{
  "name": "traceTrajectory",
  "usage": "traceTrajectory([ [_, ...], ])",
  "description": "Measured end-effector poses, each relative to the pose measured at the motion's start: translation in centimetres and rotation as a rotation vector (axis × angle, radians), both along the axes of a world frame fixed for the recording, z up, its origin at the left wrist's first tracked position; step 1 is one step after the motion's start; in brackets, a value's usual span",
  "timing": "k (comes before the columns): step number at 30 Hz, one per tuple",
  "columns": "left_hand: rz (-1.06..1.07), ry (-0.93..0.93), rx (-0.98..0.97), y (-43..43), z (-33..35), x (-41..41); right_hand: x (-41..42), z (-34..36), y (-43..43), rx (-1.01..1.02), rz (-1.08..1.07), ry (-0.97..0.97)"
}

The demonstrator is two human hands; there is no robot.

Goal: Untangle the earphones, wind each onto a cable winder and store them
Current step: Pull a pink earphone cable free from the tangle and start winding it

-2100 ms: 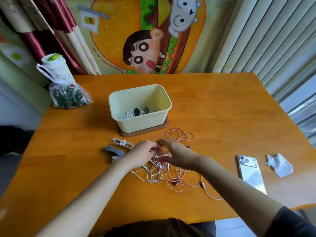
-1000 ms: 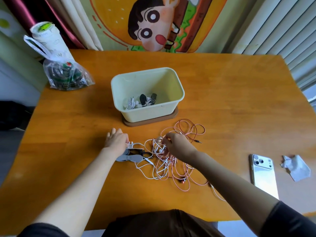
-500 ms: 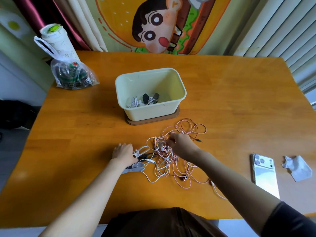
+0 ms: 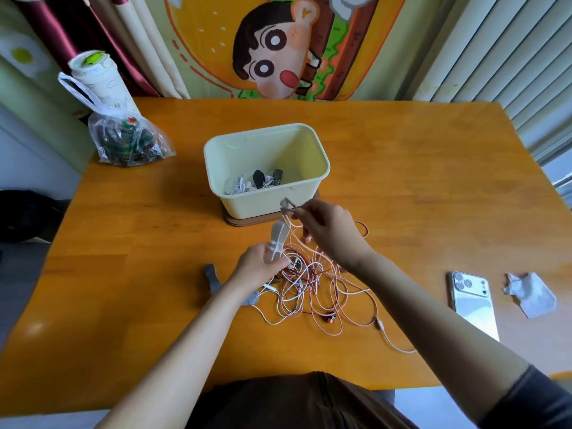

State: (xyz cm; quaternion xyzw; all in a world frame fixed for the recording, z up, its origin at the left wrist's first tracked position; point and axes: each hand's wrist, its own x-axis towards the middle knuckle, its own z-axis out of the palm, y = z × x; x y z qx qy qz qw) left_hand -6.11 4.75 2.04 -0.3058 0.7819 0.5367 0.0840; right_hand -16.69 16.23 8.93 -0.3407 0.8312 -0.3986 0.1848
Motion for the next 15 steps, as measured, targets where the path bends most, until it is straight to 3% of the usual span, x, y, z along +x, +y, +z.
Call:
traceTrajectory([
  [4, -0.014, 0.098, 0.124, 1.9, 2.8, -0.8, 0.8, -0.3, -0.2, 0.08, 0.101, 0.059],
  [8, -0.013, 0.081, 0.292, 2.5, 4.1, -0.7, 0.7, -1.1, 0.9, 0.152, 0.105, 0.074],
  [15, 0.003, 0.125, 0.29, 2.8, 4.6, -0.6, 0.7, -0.8, 2.0, 0.121, 0.093, 0.263],
])
